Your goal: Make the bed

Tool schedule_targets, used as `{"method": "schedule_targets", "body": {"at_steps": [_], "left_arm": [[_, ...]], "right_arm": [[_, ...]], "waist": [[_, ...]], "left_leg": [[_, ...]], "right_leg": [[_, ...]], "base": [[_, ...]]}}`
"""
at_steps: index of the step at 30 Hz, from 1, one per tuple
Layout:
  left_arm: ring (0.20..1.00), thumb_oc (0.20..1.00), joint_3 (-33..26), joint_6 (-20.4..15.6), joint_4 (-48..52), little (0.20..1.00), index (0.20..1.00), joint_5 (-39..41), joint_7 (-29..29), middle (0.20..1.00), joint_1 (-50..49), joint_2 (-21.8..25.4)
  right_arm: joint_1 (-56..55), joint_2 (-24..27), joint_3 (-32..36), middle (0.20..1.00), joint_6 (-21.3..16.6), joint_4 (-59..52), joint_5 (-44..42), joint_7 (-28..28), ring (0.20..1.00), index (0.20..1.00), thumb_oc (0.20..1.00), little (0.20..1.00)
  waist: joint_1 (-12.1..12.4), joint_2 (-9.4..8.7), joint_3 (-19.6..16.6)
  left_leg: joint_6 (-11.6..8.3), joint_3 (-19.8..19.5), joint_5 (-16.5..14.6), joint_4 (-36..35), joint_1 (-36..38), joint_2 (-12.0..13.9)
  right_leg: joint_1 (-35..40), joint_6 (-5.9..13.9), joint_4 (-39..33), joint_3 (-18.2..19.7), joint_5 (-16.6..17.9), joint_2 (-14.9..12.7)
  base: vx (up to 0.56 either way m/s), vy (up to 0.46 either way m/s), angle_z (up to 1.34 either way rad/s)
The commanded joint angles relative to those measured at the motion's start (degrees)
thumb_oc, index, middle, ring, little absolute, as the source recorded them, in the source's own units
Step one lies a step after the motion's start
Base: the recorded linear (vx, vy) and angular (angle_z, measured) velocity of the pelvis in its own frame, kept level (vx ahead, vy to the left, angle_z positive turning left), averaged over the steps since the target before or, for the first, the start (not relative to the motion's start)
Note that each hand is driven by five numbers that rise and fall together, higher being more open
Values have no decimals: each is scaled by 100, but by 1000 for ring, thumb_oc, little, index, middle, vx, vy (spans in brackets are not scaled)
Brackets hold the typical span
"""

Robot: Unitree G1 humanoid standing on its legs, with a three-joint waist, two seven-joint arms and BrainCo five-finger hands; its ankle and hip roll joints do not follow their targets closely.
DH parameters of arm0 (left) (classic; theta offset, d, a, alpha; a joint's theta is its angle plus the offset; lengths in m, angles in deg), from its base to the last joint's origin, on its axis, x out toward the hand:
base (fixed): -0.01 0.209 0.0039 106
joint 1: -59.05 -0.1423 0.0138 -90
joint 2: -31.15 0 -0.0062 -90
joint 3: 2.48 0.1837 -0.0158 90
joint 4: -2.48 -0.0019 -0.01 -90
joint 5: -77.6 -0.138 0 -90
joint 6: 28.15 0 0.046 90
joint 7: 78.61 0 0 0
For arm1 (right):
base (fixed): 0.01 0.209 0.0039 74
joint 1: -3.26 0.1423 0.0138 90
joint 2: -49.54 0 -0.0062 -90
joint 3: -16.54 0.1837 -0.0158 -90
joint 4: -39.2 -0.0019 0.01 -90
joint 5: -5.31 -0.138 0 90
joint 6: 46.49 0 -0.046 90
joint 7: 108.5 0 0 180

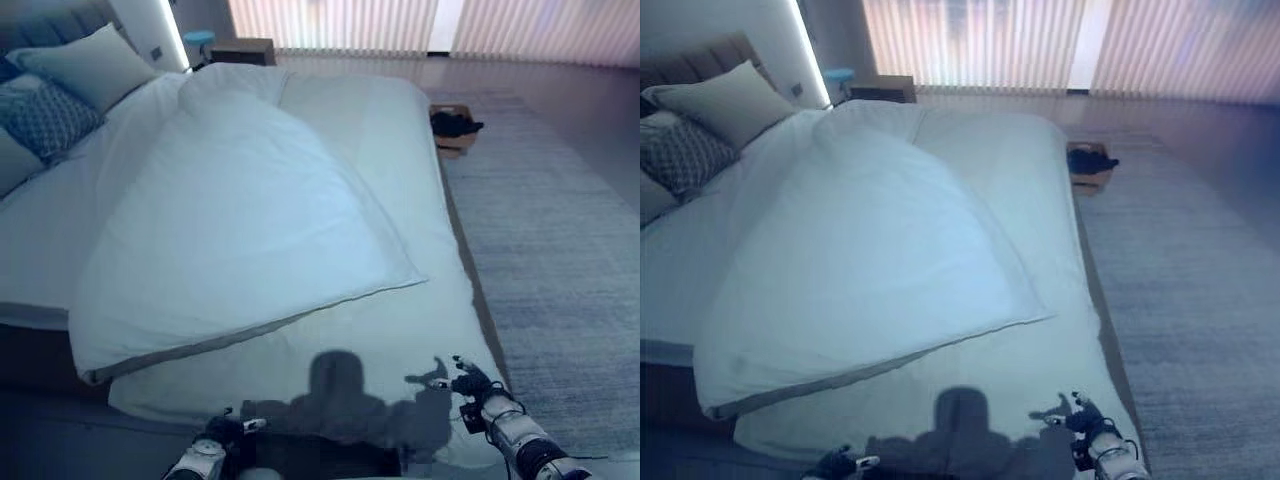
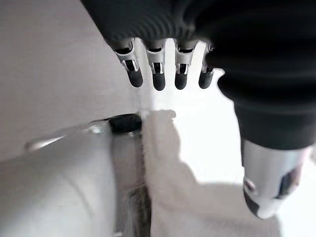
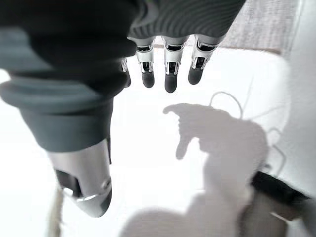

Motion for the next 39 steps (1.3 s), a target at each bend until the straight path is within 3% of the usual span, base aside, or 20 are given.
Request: {"method": "schedule_targets", "body": {"at_steps": [1, 2, 3, 4, 5, 7, 8, 10, 11, 13, 16, 17, 18, 19, 20, 24, 32, 37, 39], "left_arm": [[1000, 1000, 26, -154, 238, 1000, 1000, 161, 124, 1000, 88, 457], [1000, 1000, 26, -154, 238, 1000, 1000, 161, 124, 1000, 88, 458], [1000, 1000, 55, -150, 354, 1000, 1000, 295, 158, 1000, 162, 540], [1000, 1000, 3, -158, 352, 1000, 1000, 365, 219, 1000, 183, 572], [1000, 1000, -13, -146, 440, 1000, 1000, 452, 234, 1000, 184, 614], [1000, 1000, -51, -171, 448, 1000, 1000, 572, 261, 1000, 316, 663], [1000, 1000, -89, -164, 410, 1000, 1000, 661, 275, 1000, 363, 673], [1000, 1000, -130, -165, 399, 1000, 1000, 736, 300, 1000, 402, 693], [1000, 1000, -229, -176, 329, 1000, 1000, 891, 358, 1000, 507, 702], [1000, 1000, -213, -186, 310, 1000, 1000, 886, 394, 1000, 552, 677], [1000, 1000, -145, -203, 312, 1000, 1000, 931, 420, 1000, 537, 515], [1000, 1000, -145, -203, 312, 1000, 1000, 931, 421, 1000, 539, 515], [1000, 1000, -90, -230, 368, 1000, 1000, 1038, 467, 1000, 406, 317], [1000, 1000, -90, -230, 368, 1000, 1000, 1038, 467, 1000, 406, 317], [1000, 1000, -39, -212, 328, 1000, 1000, 1205, 462, 1000, 250, 144], [1000, 1000, 156, -142, 290, 1000, 1000, 1319, 476, 1000, 86, -63], [1000, 1000, 500, -129, 582, 1000, 1000, 1538, 615, 1000, 50, -300], [1000, 1000, 602, -212, 952, 1000, 1000, 1744, 607, 1000, 104, -354], [1000, 1000, 630, -308, 1270, 1000, 1000, 1927, 537, 1000, 135, -357]], "right_arm": [[259, -352, -49, 1000, -199, -362, -612, 36, 1000, 1000, 1000, 1000], [259, -352, -49, 1000, -199, -362, -612, 36, 1000, 1000, 1000, 1000], [421, -667, 15, 1000, -311, -432, -1417, 129, 1000, 1000, 1000, 1000], [527, -839, 13, 1000, -377, -345, -1834, 154, 1000, 1000, 1000, 1000], [606, -949, 4, 1000, -450, -439, -2306, 167, 1000, 1000, 1000, 1000], [796, -1057, -19, 1000, -563, -370, -2982, 175, 1000, 1000, 1000, 1000], [922, -1148, -49, 1000, -608, -318, -3267, 190, 1000, 1000, 1000, 1000], [1059, -1210, -99, 1000, -657, -285, -3478, 231, 1000, 1000, 1000, 1000], [1346, -1348, -64, 1000, -764, -274, -4051, 285, 1000, 1000, 1000, 1000], [1457, -1353, 7, 1000, -900, -285, -4463, 332, 1000, 1000, 1000, 1000], [1554, -1411, 196, 1000, -1131, -519, -5114, 429, 1000, 1000, 1000, 1000], [1554, -1411, 196, 1000, -1131, -521, -5115, 430, 1000, 1000, 1000, 1000], [1783, -1366, 317, 1000, -1276, -495, -5382, 508, 1000, 1000, 1000, 1000], [1783, -1366, 317, 1000, -1276, -495, -5382, 507, 1000, 1000, 1000, 1000], [2085, -1329, 664, 1000, -1531, -451, -5737, 724, 1000, 1000, 1000, 1000], [2620, -1265, 1094, 1000, -1764, -121, -6013, 1110, 1000, 1000, 1000, 1000], [3250, -960, 1409, 1000, -1962, 158, -5623, 1786, 1000, 1000, 1000, 1000], [3567, -624, 1372, 1000, -1845, 356, -5505, 1699, 1000, 1000, 1000, 1000], [3815, -354, 1295, 1000, -1763, 418, -5488, 1387, 1000, 1000, 1000, 1000]], "waist": [[239, -472, -103], [241, -472, -104], [335, -421, 37], [405, -383, 92], [388, -336, 121], [331, -319, 232], [364, -338, 314], [408, -354, 398], [437, -385, 573], [405, -359, 667], [365, -190, 799], [362, -194, 789], [419, -27, 855], [419, -28, 849], [455, 185, 875], [557, 403, 909], [516, 534, 1155], [504, 535, 1292], [526, 520, 1399]], "left_leg": [[450, 258, -208, 653, -571, -497], [450, 260, -208, 653, -571, -497], [613, 432, -319, 638, -533, -615], [661, 529, -364, 602, -477, -659], [710, 561, -327, 481, -416, -736], [735, 581, -261, 350, -358, -897], [758, 635, -245, 263, -303, -980], [771, 688, -238, 145, -232, -1067], [787, 772, -208, -53, -186, -1273], [806, 729, -214, -65, -217, -1450], [838, 573, -224, -16, -375, -1640], [840, 571, -209, -16, -395, -1645], [869, 547, -173, -60, -527, -1754], [869, 547, -172, -59, -534, -1755], [868, 508, -102, -213, -616, -1793], [832, 409, -18, -363, -833, -1783], [754, 354, -47, -363, -1207, -1710], [738, 345, -52, -363, -1351, -1683], [722, 311, -39, -363, -1472, -1657]], "right_leg": [[-150, 161, 993, 471, 289, -1094], [-152, 161, 994, 474, 289, -1095], [-473, 36, 1393, 39, 559, -1212], [-550, 9, 1487, -258, 528, -1250], [-653, -57, 1556, -348, 377, -1040], [-903, -165, 1425, -145, -71, -330], [-979, -184, 1289, -232, -142, -144], [-1009, -201, 1087, -391, -155, 13], [-1260, -157, 640, -567, -18, 351], [-1336, -147, 282, -395, 129, 539], [-1548, -98, 173, -91, 292, 522], [-1562, -98, 161, -93, 309, 517], [-1569, -87, 15, -103, 453, 454], [-1576, -87, 14, -103, 455, 454], [-1688, -103, -1, -75, 449, 461], [-1884, -131, -35, -181, 404, 453], [-2283, -192, 65, -231, 329, 502], [-2498, -205, 148, -186, 314, 559], [-2678, -210, 224, -167, 307, 597]], "base": [[127, 347, -67], [51, 336, -46], [77, 514, 2], [129, 676, 15], [110, 443, -38], [84, 318, -57], [48, 254, -3], [41, 180, -19], [56, 157, -50], [78, 147, -83], [73, 108, 38], [46, 107, 92], [-3, 83, 47], [60, 117, 40], [85, 42, 18], [106, -37, 17], [83, -66, 7], [51, -52, -4], [56, -74, -8]]}}
